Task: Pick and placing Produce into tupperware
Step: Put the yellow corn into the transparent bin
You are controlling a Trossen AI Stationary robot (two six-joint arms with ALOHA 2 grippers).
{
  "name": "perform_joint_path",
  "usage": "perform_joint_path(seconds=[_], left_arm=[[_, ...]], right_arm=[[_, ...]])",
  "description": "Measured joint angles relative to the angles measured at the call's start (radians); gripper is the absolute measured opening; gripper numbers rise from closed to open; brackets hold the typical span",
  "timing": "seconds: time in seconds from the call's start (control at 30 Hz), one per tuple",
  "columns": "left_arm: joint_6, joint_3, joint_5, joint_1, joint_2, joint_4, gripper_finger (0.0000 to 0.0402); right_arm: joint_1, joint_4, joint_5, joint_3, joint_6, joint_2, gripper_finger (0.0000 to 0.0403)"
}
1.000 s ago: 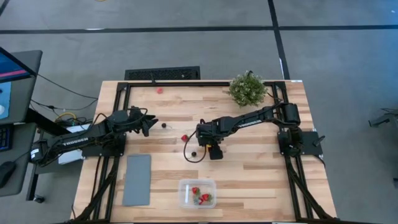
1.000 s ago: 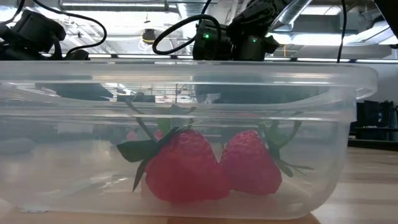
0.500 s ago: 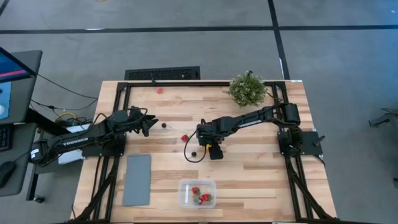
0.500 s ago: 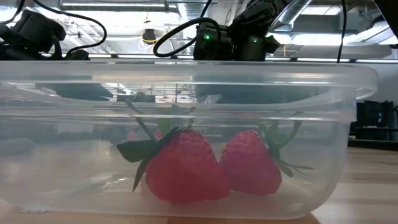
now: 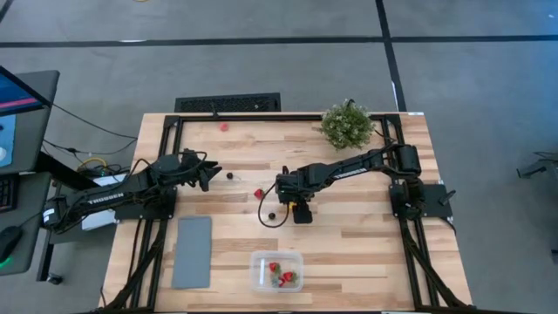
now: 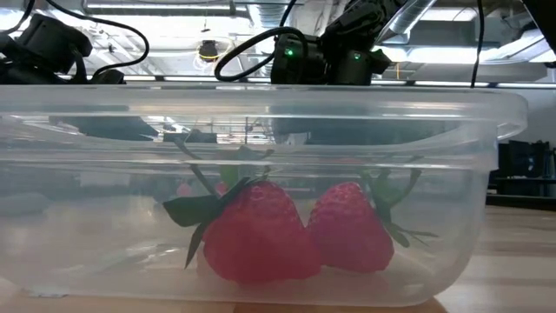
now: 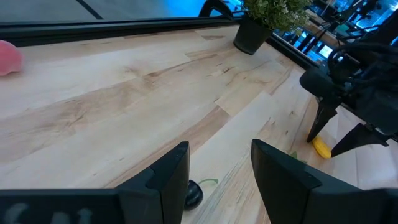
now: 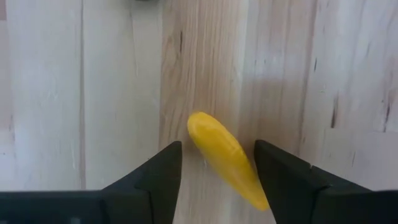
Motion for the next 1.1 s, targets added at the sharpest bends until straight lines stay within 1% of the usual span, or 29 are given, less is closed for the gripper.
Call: perform_joint_path(seconds=[0.13, 0.37, 0.47, 0.53, 1.1], left_arm=[[0.000, 0.000, 0.000, 0.000, 0.000, 0.000, 0.0163], [0.000, 0.000, 0.000, 0.000, 0.000, 0.000, 0.0163], [0.000, 0.000, 0.000, 0.000, 0.000, 0.000, 0.0163], [0.000, 0.000, 0.000, 0.000, 0.000, 0.000, 0.0163], [0.000, 0.000, 0.000, 0.000, 0.000, 0.000, 0.0163]], right_arm=[[0.000, -0.002, 0.003, 0.000, 0.000, 0.000, 0.0179], [0.000, -0.004, -0.001, 0.000, 0.000, 0.000, 0.0089], [0.000, -0.003, -0.002, 0.000, 0.001, 0.000, 0.0066], [0.000, -0.003, -0.002, 0.000, 0.001, 0.000, 0.0061], [0.000, -0.012, 0.024, 0.000, 0.026, -0.004, 0.0059]])
